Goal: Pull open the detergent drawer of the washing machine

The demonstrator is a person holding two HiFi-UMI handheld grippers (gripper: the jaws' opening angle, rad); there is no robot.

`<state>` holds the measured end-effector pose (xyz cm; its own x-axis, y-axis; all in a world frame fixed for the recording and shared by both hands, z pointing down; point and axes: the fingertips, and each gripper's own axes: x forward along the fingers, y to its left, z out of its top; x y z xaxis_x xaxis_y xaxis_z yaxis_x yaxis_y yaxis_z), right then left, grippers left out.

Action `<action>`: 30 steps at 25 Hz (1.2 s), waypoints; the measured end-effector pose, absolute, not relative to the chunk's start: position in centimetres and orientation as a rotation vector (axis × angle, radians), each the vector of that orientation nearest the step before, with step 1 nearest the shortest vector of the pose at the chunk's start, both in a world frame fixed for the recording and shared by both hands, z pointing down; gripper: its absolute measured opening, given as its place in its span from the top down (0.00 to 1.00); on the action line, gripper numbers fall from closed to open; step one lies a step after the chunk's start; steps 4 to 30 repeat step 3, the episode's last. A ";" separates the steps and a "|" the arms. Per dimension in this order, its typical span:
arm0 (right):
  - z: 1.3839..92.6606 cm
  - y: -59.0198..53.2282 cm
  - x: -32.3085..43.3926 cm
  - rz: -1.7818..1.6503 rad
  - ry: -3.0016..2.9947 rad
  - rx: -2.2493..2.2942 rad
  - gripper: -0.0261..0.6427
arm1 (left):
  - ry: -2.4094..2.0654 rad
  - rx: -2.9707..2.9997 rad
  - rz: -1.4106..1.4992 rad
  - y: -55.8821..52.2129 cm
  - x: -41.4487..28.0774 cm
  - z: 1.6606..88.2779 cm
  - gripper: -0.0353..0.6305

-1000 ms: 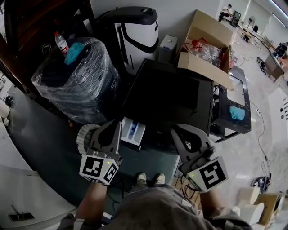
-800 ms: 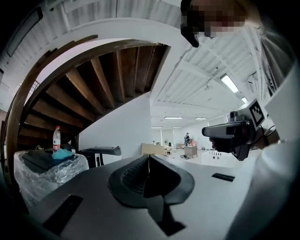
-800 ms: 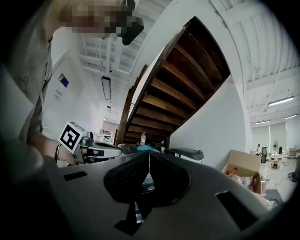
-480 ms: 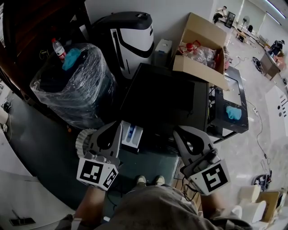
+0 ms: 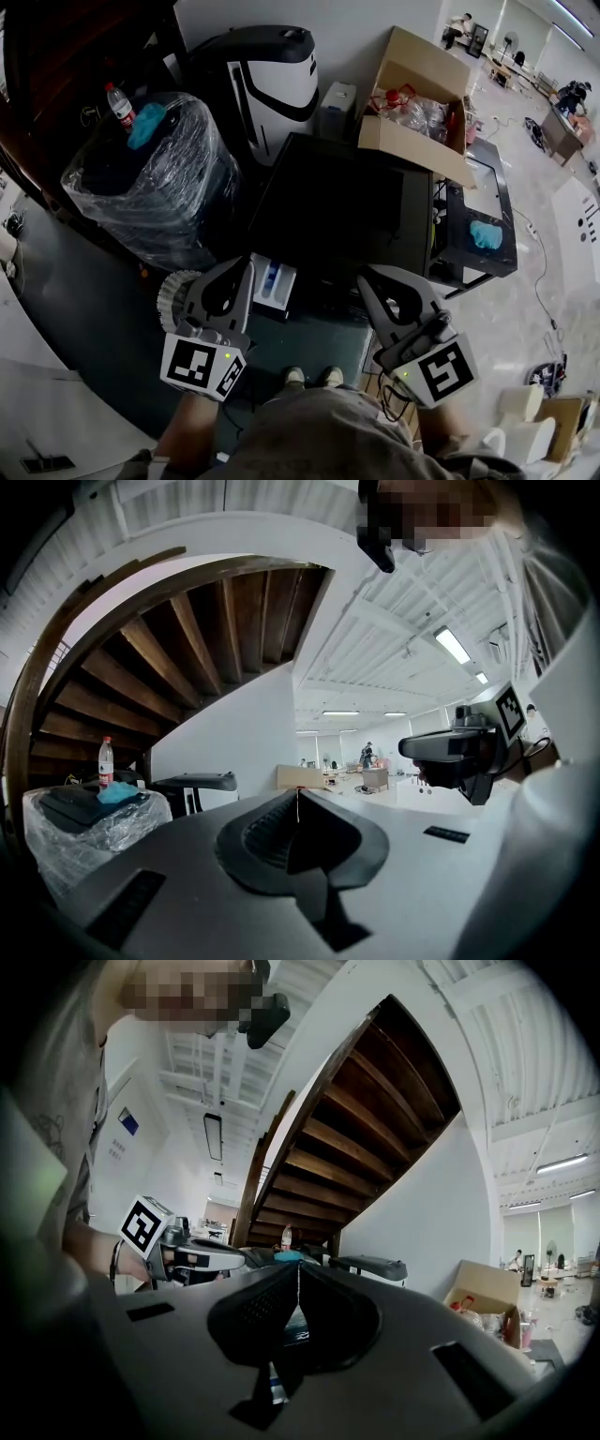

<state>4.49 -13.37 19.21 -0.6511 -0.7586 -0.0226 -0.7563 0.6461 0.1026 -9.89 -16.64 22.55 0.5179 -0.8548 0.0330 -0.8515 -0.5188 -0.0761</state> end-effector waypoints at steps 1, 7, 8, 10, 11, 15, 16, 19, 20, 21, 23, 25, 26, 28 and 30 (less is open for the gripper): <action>19.2 -13.4 4.5 -0.161 -2.831 1.301 0.91 | 1.514 -2.691 -0.103 -16.7 -9.8 22.5 0.92; 19.2 -13.5 4.7 -0.163 -2.832 1.299 0.91 | 1.512 -2.689 -0.104 -16.7 -9.5 22.6 0.92; 19.2 -13.5 4.7 -0.163 -2.832 1.299 0.91 | 1.512 -2.689 -0.104 -16.7 -9.5 22.6 0.92; 19.2 -13.5 4.7 -0.163 -2.832 1.299 0.91 | 1.512 -2.689 -0.104 -16.7 -9.5 22.6 0.92; 19.2 -13.5 4.7 -0.163 -2.832 1.299 0.91 | 1.512 -2.689 -0.104 -16.7 -9.5 22.6 0.92; 19.2 -13.5 4.7 -0.163 -2.832 1.299 0.91 | 1.512 -2.689 -0.104 -16.7 -9.5 22.6 0.92; 19.2 -13.5 4.7 -0.163 -2.832 1.299 0.91 | 1.512 -2.689 -0.104 -16.7 -9.5 22.6 0.92; 19.2 -13.5 4.7 -0.163 -2.832 1.299 0.91 | 1.512 -2.689 -0.104 -16.7 -9.5 22.6 0.92; 19.2 -13.5 4.7 -0.163 -2.832 1.299 0.91 | 1.512 -2.689 -0.104 -16.7 -9.5 22.6 0.92; 19.2 -13.5 4.7 -0.163 -2.832 1.299 0.91 | 1.512 -2.689 -0.104 -16.7 -9.5 22.6 0.92; 19.2 -13.5 4.7 -0.163 -2.832 1.299 0.91 | 1.512 -2.689 -0.104 -16.7 -9.5 22.6 0.92; 19.2 -13.5 4.7 -0.163 -2.832 1.299 0.91 | 1.512 -2.689 -0.104 -16.7 -9.5 22.6 0.92; 19.2 -13.5 4.7 -0.163 -2.832 1.299 0.91 | 1.512 -2.689 -0.104 -16.7 -9.5 22.6 0.92; 19.2 -13.5 4.7 -0.163 -2.832 1.299 0.91 | 1.512 -2.689 -0.104 -16.7 -9.5 22.6 0.92; 19.2 -13.5 4.7 -0.163 -2.832 1.299 0.91 | 1.512 -2.689 -0.104 -16.7 -9.5 22.6 0.92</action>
